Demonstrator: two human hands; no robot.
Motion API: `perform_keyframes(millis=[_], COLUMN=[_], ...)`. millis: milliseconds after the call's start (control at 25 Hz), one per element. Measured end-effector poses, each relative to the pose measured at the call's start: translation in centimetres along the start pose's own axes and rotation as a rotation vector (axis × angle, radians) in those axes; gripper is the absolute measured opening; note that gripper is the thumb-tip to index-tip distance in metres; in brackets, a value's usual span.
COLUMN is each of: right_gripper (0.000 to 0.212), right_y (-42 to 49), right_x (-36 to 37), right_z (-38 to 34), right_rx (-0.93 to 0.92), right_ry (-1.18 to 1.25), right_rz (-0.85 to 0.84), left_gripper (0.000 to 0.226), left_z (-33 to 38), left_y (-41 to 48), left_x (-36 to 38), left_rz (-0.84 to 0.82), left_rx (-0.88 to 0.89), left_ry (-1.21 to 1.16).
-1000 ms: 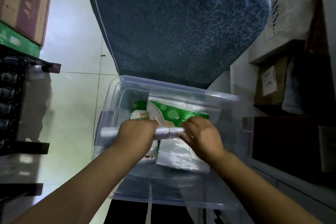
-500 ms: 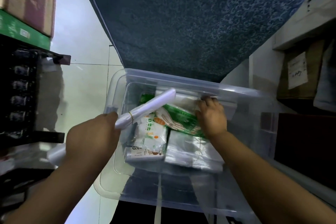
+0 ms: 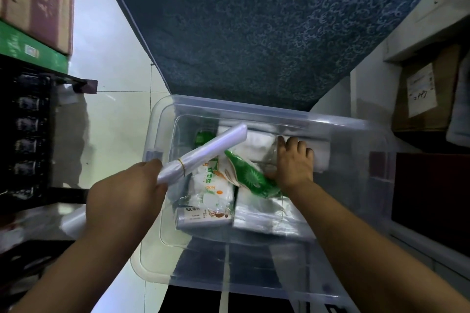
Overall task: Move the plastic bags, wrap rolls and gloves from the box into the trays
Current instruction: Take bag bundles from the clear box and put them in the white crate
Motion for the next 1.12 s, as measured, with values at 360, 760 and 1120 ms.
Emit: perform_keyframes(millis=[360, 760, 1120], right_gripper=[0.077, 0.035, 0.025], right_y=[-0.1, -5.9, -26.7], right_x=[1.3, -2.3, -23.3], right_z=[1.9, -1.3, 3.2], right_rx=[0.023, -0.046, 0.172], right_ry=[0.189, 0.252, 0.217], right_rz=[-0.016, -0.109, 0.424], left_gripper=[0.009, 0.013, 0.012], left_z=[1.9, 1.4, 3.6], left_y=[0.2, -0.8, -6.4], left_x=[0.0, -4.5, -16.7], left_rz=[0.058, 0.100, 0.228], left_rx=[0.104, 0.097, 0.341], left_ry=[0.020, -0.085, -0.295])
Point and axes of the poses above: each hand's wrist, its own y-axis towards the middle knuckle, its own x-axis out of the palm, z = x × y, the point moved 10 cm from there along y, towards the middle knuckle, and after that the axes turned 10 degrees about y, right-handed, at the moved point
